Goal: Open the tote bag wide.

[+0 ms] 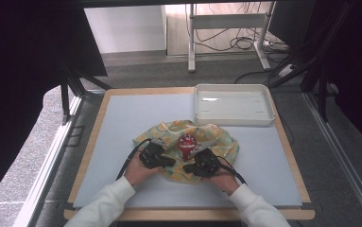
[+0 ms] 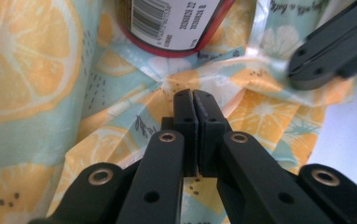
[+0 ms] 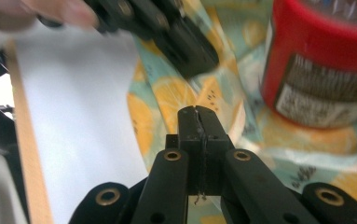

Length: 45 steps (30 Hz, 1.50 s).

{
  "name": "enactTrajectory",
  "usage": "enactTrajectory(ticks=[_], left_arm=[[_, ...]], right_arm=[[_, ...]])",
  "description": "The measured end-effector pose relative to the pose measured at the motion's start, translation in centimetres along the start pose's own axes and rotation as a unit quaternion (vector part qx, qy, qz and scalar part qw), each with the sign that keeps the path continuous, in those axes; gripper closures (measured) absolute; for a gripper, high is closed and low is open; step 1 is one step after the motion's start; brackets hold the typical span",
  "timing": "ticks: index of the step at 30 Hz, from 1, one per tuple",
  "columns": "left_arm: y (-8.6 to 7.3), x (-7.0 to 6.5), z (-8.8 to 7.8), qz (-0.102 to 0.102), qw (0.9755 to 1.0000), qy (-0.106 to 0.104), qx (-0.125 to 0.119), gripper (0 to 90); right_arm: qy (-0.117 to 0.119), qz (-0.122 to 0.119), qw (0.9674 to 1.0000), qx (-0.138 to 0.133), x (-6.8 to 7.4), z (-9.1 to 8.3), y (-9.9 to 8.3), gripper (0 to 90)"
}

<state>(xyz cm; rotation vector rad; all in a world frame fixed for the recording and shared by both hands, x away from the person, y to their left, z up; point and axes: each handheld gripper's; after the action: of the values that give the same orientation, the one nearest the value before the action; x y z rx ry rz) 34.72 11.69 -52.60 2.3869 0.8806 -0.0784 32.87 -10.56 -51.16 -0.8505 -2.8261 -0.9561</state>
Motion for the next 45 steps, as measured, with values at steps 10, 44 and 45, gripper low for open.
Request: enactTrajectory(ticks=[10, 44, 45], left_arm=[[1.1, -0.1, -4.0, -0.007, 0.9968, 0.009, -0.079, 88.4], [-0.8, 0.9, -0.3, -0.025, 0.9996, 0.006, -0.007, 88.4], [-0.8, 0.9, -0.3, -0.025, 0.9996, 0.007, -0.012, 88.4]], right_arm=[[0.024, 0.02, 0.9994, 0.013, -0.6, 0.4, -1.6, 88.8], [0.014, 0.018, 0.9997, 0.01, -0.9, -0.1, -2.2, 88.7], [0.013, 0.017, 0.9997, 0.009, -0.9, -0.2, -2.2, 88.7]])
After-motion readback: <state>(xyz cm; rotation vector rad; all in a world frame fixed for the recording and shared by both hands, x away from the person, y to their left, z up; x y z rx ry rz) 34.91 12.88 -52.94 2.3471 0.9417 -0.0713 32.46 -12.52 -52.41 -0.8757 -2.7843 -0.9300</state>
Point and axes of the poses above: each handheld gripper's, and its own axes: z roughly forward along the jaws, y roughly out of its top, x roughly to its left, and after that the axes turned 7 degrees about x, right-handed
